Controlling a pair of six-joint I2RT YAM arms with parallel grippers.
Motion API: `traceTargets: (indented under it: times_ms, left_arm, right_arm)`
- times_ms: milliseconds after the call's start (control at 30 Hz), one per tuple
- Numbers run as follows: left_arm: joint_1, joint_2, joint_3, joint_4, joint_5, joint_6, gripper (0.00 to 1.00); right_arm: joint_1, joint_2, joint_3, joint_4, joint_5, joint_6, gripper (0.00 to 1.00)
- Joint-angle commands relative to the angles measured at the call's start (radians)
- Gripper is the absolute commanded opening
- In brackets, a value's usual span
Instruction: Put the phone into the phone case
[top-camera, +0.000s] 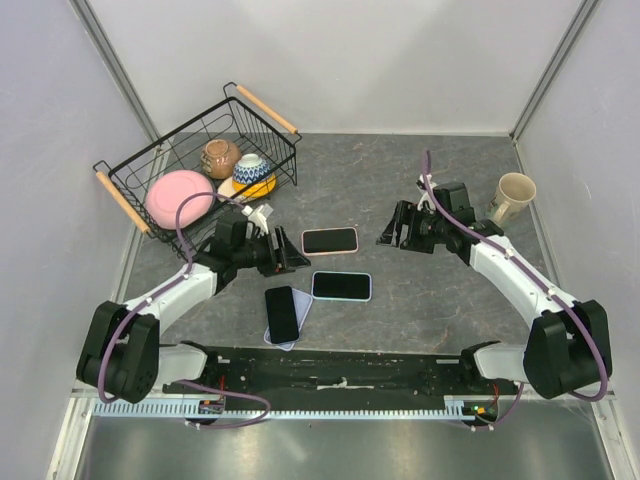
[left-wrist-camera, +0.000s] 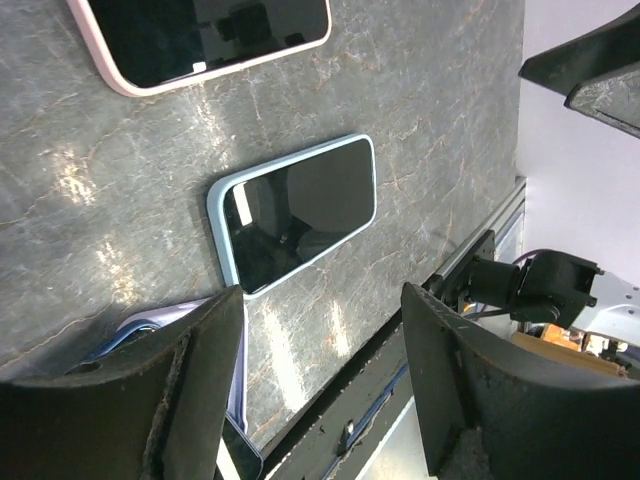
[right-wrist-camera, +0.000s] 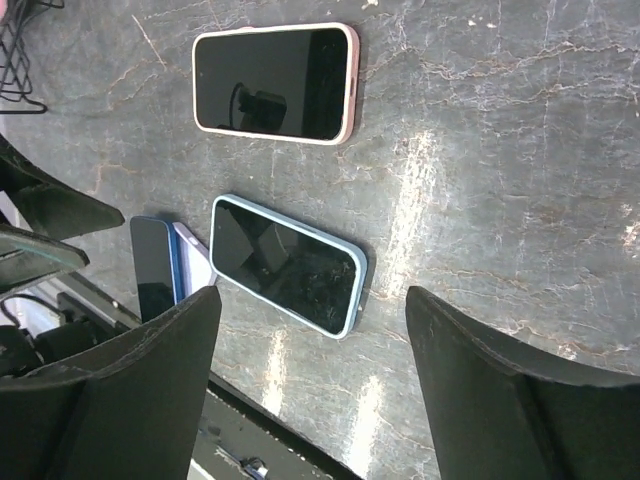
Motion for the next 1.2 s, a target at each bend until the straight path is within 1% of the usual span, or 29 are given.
traceTargets:
  times_ms: [0,133,167,267,367,500,633,700,900,933,1033,1167]
  left_arm:
    - [0.043,-0.029,-0.013,0.036,0.087,-0.013,0.71]
    - [0.043,0.021,0.007,0.011,0.066,0.005,0.68]
    - [0.041,0.034,0.012,0.011,0.062,0.007,0.66]
    - [0.038,0.095,0.042,0.011,0.065,0.013,0.64]
    - [0.023,0.164,0.09,-0.05,0.047,0.036,0.63]
    - [0.0,0.268,0.156,-0.078,0.019,0.051,0.61]
    - [-0.037,0.365,0.188,-0.11,-0.008,0.054,0.57]
    - [-0.049,0.388,0.191,-0.115,-0.022,0.045,0.56]
    - [-0.123,0.483,0.205,-0.074,-0.024,0.017,0.49]
    - [-0.146,0.491,0.208,-0.057,-0.019,0.007,0.45]
    - [-0.192,0.526,0.234,-0.043,-0.019,-0.021,0.38]
    - [-0.25,0.572,0.294,-0.017,-0.005,-0.053,0.34]
  right_arm:
    - [-0.066,-0.04,-0.037,0.086,-0.178,0.027,0.87]
    - [-0.08,-0.037,-0.042,0.098,-0.201,0.028,0.94]
    - [-0.082,-0.037,-0.039,0.099,-0.201,0.028,0.95]
    - [-0.085,-0.037,-0.039,0.097,-0.2,0.027,0.98]
    - [-0.085,-0.039,-0.042,0.095,-0.198,0.025,0.98]
    - [-0.088,-0.047,-0.045,0.092,-0.193,0.022,0.98]
    - [-0.091,-0.047,-0.045,0.086,-0.187,0.015,0.98]
    - [-0.094,-0.047,-0.045,0.086,-0.187,0.015,0.98]
    - [-0.1,-0.039,-0.045,0.082,-0.189,0.005,0.98]
    - [-0.102,-0.037,-0.043,0.08,-0.19,0.005,0.98]
    - [-0.105,-0.037,-0.042,0.076,-0.189,0.004,0.98]
    - [-0.111,-0.039,-0.042,0.069,-0.189,-0.002,0.98]
